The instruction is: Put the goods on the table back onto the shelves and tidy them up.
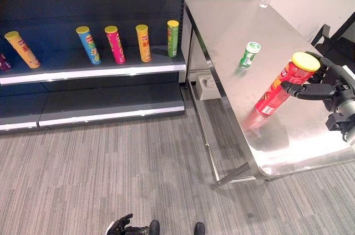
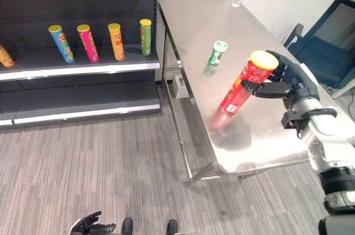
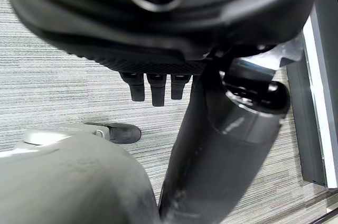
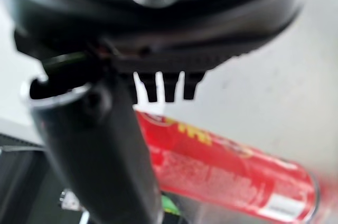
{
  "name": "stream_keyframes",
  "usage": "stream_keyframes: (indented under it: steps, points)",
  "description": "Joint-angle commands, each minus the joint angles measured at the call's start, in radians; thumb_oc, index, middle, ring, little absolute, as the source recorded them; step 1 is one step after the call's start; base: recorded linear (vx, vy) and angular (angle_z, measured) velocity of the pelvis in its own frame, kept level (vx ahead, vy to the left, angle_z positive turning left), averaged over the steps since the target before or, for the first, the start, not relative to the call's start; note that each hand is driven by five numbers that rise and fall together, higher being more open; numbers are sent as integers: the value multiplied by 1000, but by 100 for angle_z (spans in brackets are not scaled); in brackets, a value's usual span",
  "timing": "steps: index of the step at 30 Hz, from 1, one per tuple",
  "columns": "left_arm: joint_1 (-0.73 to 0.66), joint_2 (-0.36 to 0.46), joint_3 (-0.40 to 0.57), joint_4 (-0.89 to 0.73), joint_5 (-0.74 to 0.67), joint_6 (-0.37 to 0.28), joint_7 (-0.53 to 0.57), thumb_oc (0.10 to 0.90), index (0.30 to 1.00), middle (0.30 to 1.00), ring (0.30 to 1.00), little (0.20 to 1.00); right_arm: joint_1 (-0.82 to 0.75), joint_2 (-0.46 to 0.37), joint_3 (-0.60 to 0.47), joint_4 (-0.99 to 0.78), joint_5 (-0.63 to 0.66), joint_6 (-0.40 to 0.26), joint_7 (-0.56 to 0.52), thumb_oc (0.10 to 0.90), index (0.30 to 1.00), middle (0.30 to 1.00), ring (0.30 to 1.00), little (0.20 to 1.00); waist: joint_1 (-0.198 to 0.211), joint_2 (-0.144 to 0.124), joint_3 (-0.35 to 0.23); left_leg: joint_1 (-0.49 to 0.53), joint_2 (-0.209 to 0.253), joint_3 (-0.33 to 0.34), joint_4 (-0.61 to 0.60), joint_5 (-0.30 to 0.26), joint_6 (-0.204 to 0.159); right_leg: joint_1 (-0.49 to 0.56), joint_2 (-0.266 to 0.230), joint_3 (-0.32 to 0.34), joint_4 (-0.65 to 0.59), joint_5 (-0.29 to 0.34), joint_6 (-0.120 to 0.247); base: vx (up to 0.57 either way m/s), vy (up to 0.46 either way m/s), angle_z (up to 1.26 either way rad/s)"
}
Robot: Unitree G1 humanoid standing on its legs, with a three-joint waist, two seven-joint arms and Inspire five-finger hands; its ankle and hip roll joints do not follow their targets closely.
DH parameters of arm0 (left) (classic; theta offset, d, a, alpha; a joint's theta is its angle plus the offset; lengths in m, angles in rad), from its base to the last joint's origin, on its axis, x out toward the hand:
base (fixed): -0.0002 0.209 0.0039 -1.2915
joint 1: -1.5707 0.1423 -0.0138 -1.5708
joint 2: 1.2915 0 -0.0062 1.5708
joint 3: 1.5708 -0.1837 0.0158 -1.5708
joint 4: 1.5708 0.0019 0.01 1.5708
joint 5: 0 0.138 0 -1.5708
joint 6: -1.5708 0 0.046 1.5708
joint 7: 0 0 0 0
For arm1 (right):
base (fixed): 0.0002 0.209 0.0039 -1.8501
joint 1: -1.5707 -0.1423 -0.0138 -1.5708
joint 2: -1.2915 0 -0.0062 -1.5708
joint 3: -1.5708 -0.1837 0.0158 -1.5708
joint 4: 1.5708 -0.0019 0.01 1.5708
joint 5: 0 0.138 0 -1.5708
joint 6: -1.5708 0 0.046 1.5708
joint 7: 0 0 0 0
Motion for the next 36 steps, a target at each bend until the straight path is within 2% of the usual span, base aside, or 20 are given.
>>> stream_keyframes:
  steps: [1,9,11,14,17,21,22,23,24,36]
  points:
    - [2,53,-59,32,-6,-6,3,800,900,900,900,900,-187,-4,-57,24,71,-71,-43,800,900,900,900,900,58,-60,-58,28,10,75,3,-83,-48,18,-25,31,6,-60,63,0,0,0]
    - [11,55,-67,21,-12,-7,0,800,900,900,900,900,-242,6,-26,19,142,-75,-24,800,900,900,900,900,66,-62,-58,29,9,72,3,-83,-50,22,-27,25,6,-63,63,-1,1,3]
    - [10,55,-67,26,-12,-5,-1,800,900,900,900,900,-260,-9,0,43,121,-65,-21,800,900,900,900,900,69,-64,-56,28,10,71,3,-82,-50,21,-26,24,6,-62,62,-7,2,14]
    - [2,58,-64,39,-8,-5,-2,800,900,900,900,900,-276,-80,88,71,21,-21,-4,800,900,900,900,900,63,-73,-55,25,11,70,3,-80,-53,18,-26,23,6,-59,63,-3,1,3]
    - [2,59,-65,34,-8,-8,0,800,900,900,900,900,-285,-123,115,74,-13,-12,1,800,900,900,900,900,57,-76,-54,23,11,72,3,-79,-53,18,-27,24,6,-57,63,0,0,0]
    - [3,59,-66,29,-8,-9,1,800,900,900,900,900,-282,-137,116,66,-15,-12,5,800,900,900,900,900,54,-78,-54,23,12,74,3,-80,-54,17,-27,26,6,-57,64,0,0,0]
    - [3,59,-66,29,-8,-9,1,800,900,900,900,900,-284,-138,118,67,-18,-13,4,599,599,599,599,599,53,-78,-54,24,13,75,3,-80,-54,17,-27,27,6,-56,64,0,0,0]
    - [2,59,-65,30,-8,-9,2,800,900,900,900,900,-285,-137,115,71,-21,-14,-1,599,599,599,599,599,53,-78,-53,24,13,75,3,-80,-53,17,-27,28,6,-56,64,0,0,0]
    - [1,58,-65,30,-7,-9,3,800,900,900,900,900,-285,-133,112,73,-23,-15,-6,400,300,300,300,300,53,-78,-53,25,14,76,3,-80,-53,16,-27,28,6,-56,64,0,0,0]
    - [4,59,-55,23,-12,-4,14,800,900,900,900,900,-257,-82,36,62,-20,-38,-54,400,300,300,300,300,54,-74,-51,26,13,78,3,-82,-51,19,-25,29,6,-60,63,0,0,0]
